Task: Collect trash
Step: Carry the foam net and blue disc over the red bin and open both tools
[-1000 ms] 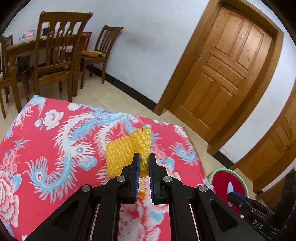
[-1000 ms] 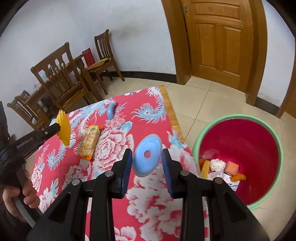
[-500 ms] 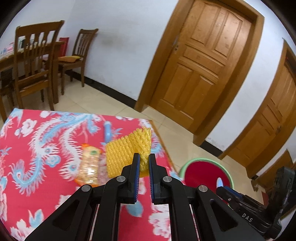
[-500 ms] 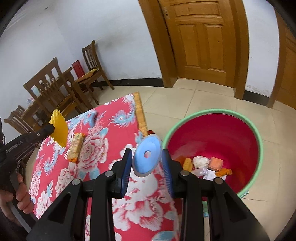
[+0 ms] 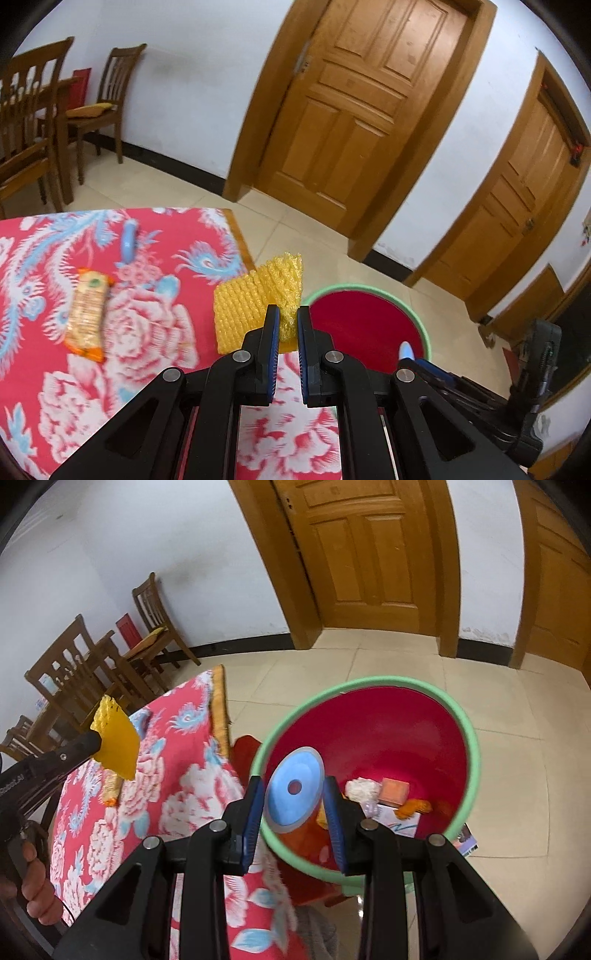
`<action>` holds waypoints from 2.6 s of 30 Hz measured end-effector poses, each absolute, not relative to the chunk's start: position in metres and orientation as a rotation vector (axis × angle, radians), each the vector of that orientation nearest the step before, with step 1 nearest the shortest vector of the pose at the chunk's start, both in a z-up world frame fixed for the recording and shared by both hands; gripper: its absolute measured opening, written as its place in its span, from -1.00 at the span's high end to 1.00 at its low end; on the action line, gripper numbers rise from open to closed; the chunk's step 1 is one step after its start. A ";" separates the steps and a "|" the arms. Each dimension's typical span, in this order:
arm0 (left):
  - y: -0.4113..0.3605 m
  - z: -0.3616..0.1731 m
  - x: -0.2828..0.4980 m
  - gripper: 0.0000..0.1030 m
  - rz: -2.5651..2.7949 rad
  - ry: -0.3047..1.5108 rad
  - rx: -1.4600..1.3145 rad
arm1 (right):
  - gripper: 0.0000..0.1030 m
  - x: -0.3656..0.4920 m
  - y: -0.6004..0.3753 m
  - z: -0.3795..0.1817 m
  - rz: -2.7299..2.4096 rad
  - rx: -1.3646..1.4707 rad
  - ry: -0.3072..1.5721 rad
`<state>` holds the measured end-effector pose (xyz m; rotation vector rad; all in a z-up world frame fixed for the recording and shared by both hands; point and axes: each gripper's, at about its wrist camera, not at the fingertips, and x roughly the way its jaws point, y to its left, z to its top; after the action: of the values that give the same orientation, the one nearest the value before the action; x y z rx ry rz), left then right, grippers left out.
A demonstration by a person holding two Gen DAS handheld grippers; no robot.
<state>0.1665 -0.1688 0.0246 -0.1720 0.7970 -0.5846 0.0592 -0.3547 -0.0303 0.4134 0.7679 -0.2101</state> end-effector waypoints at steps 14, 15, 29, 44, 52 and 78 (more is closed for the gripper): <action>-0.222 0.003 0.157 0.83 -0.685 0.864 -0.127 | 0.30 0.049 -0.394 -0.068 -0.280 0.484 0.824; -0.225 0.001 0.156 0.83 -0.690 0.870 -0.124 | 0.30 0.048 -0.396 -0.070 -0.284 0.488 0.826; -0.259 -0.019 0.154 0.83 -0.750 0.916 -0.076 | 0.29 0.041 -0.411 -0.074 -0.294 0.537 0.823; -0.288 -0.041 0.148 0.16 -0.782 0.946 -0.018 | 0.29 0.023 -0.421 -0.067 -0.337 0.572 0.783; -0.274 -0.038 0.153 0.15 -0.750 0.933 -0.024 | 0.29 0.022 -0.414 -0.059 -0.315 0.562 0.769; -0.144 -0.020 0.200 0.15 -0.430 0.864 -0.064 | 0.15 0.045 -0.385 -0.053 -0.277 0.529 0.796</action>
<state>0.1998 -0.1438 -0.0203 -0.0636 0.8644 -0.4299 0.0447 -0.3849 -0.0528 0.5291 0.7959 -0.2773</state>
